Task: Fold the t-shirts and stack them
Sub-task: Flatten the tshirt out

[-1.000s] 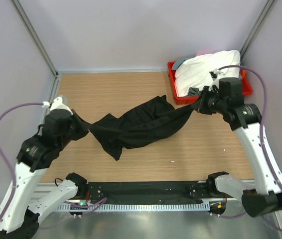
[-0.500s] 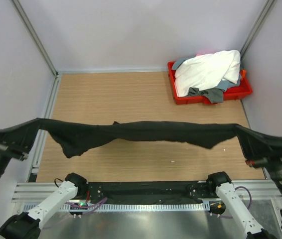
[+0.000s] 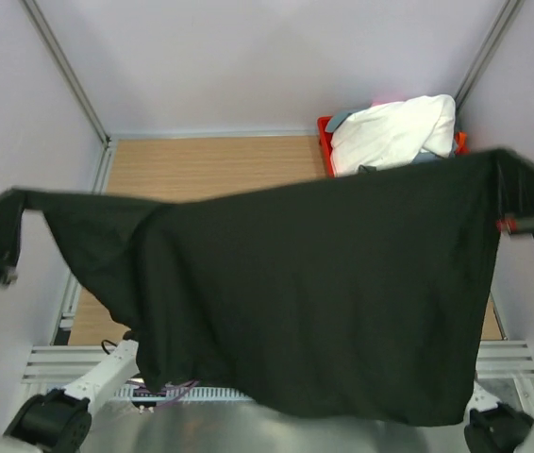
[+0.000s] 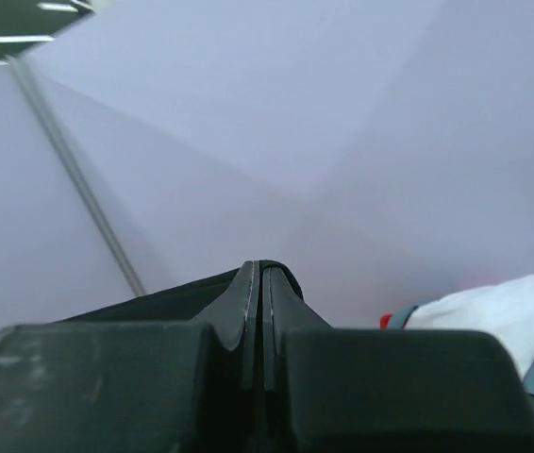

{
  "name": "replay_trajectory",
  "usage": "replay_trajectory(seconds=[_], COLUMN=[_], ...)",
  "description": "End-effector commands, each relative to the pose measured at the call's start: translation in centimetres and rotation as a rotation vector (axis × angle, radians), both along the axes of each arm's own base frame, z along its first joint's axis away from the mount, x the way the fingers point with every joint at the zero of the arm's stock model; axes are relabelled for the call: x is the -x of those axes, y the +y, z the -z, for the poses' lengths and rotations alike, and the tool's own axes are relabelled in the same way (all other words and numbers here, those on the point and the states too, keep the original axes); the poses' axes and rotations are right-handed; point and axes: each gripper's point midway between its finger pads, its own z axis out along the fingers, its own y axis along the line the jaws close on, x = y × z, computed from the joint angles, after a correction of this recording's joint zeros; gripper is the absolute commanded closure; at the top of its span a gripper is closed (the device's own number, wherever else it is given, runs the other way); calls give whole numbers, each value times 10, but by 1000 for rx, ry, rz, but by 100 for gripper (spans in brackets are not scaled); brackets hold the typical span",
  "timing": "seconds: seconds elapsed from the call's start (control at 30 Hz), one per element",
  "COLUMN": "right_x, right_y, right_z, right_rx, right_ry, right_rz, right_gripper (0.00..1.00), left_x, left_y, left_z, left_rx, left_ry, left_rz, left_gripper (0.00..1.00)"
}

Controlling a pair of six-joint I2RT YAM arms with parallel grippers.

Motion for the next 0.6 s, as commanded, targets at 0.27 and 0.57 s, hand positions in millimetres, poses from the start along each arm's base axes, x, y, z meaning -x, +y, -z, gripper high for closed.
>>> replay_trajectory(seconds=[0.27, 0.57], right_x=[-324, -398], right_y=[55, 96], right_z=[289, 415], right_rx=[114, 221], right_ry=[943, 1222], right_rz=[91, 48], right_gripper=[99, 23], left_x=[-311, -451], left_y=[11, 45], left_z=[230, 434], left_rx=[-345, -269], left_ry=[906, 1412], left_rz=[-447, -359], left_gripper=[100, 61])
